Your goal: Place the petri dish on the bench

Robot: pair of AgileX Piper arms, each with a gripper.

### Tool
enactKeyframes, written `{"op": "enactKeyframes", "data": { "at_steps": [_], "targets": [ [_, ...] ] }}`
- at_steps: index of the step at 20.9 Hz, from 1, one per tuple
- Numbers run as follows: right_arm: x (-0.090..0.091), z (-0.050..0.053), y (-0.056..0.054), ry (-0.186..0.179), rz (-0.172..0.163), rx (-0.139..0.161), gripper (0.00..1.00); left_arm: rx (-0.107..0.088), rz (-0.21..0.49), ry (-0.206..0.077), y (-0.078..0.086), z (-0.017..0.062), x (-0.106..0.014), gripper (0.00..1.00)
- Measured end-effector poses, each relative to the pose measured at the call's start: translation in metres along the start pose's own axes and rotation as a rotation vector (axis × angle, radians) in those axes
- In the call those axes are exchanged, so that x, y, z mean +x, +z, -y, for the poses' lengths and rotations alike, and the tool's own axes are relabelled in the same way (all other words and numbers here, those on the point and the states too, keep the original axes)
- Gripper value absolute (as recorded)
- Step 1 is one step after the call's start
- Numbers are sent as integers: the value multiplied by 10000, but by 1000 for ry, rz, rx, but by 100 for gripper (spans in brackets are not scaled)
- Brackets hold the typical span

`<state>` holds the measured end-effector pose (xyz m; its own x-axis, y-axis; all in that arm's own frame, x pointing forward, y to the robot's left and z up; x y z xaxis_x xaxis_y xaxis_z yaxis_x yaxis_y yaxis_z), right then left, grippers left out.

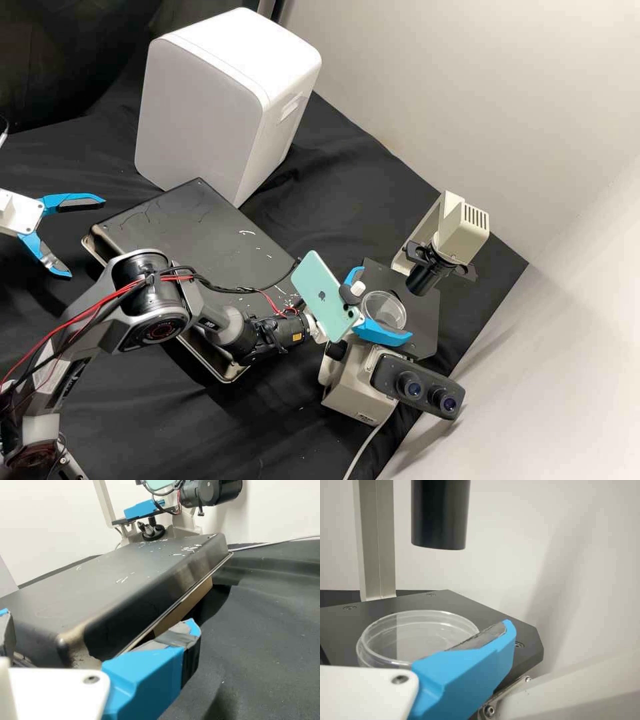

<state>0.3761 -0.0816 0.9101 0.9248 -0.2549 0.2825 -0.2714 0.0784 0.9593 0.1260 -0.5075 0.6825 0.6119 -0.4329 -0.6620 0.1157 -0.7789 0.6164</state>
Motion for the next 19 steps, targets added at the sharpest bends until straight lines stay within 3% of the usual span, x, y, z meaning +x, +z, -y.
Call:
{"op": "enactKeyframes", "data": {
  "at_steps": [19],
  "targets": [
    [-1,36,-32,-40,-35,-20,0,0,2,-8,3,13,5,100]
  ]
}}
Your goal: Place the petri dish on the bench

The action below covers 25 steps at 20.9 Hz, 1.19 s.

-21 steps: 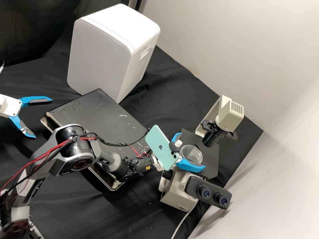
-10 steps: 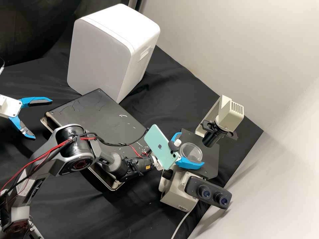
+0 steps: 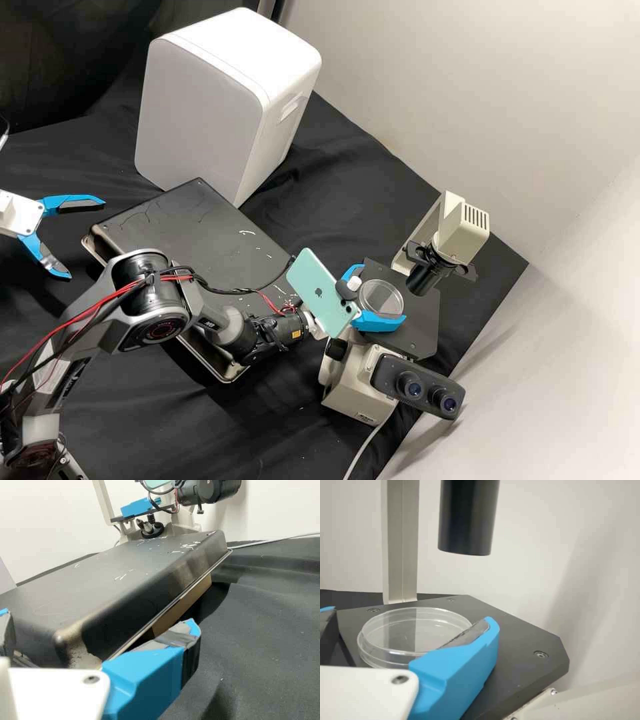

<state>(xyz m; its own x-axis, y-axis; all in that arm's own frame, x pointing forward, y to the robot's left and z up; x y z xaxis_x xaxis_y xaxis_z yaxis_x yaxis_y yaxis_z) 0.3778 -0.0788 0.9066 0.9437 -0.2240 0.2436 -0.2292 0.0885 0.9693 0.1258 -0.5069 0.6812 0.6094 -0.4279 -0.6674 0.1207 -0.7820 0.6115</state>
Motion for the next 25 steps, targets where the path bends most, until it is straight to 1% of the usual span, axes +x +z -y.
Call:
{"op": "enactKeyframes", "data": {
  "at_steps": [4,11,15,25],
  "targets": [
    [1,11,-3,-8,-7,-2,0,0,0,-2,0,3,1,100],
    [3,37,-6,-26,-20,-19,0,-1,0,-10,-1,18,6,100],
    [5,49,-10,-30,-33,-28,0,-1,0,-13,-1,22,7,100],
    [5,50,-12,-30,-35,-27,0,-1,0,-13,-1,22,7,100]
  ]
}}
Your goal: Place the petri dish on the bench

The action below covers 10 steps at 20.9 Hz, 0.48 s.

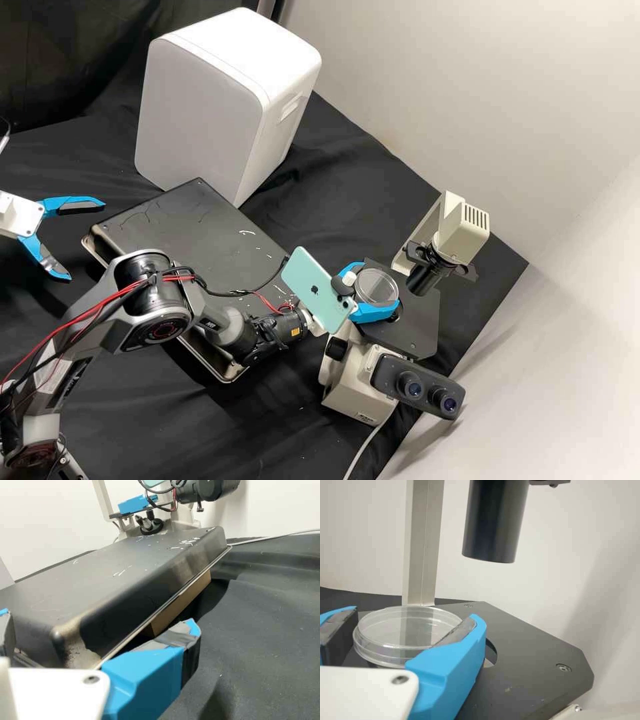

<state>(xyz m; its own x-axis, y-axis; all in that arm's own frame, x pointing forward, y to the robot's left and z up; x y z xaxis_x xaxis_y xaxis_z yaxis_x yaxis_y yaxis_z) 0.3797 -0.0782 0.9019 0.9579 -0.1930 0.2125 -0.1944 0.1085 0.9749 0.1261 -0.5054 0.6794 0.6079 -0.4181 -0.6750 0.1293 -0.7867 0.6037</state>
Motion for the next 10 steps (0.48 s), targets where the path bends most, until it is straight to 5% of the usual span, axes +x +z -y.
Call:
{"op": "enactKeyframes", "data": {
  "at_steps": [10],
  "targets": [
    [-22,9,4,7,-8,1,0,0,0,0,0,0,0,100]
  ]
}}
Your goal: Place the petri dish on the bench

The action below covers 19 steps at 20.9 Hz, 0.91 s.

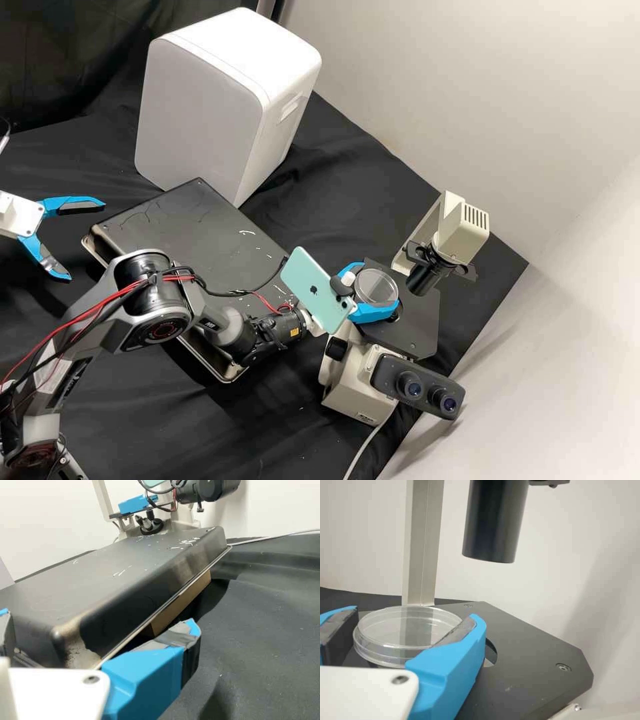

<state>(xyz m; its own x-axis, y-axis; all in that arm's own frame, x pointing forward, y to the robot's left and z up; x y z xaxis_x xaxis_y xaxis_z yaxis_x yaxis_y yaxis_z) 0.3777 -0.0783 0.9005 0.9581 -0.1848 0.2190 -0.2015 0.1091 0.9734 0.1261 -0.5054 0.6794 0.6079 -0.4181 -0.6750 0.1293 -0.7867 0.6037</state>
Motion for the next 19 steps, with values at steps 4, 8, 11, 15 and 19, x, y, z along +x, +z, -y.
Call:
{"op": "enactKeyframes", "data": {
  "at_steps": [4,8,11,15,19],
  "targets": [
    [-74,24,25,6,8,12,0,0,0,-2,0,4,1,100],
    [-191,-39,40,45,58,91,0,-1,0,-7,0,12,4,100],
    [-308,-52,28,52,63,121,0,-1,0,-7,0,12,4,100],
    [-459,-89,-18,64,52,155,0,-1,0,-7,0,12,4,100],
    [-580,-103,-53,68,42,161,0,-1,0,-7,0,12,4,100]
  ]
}}
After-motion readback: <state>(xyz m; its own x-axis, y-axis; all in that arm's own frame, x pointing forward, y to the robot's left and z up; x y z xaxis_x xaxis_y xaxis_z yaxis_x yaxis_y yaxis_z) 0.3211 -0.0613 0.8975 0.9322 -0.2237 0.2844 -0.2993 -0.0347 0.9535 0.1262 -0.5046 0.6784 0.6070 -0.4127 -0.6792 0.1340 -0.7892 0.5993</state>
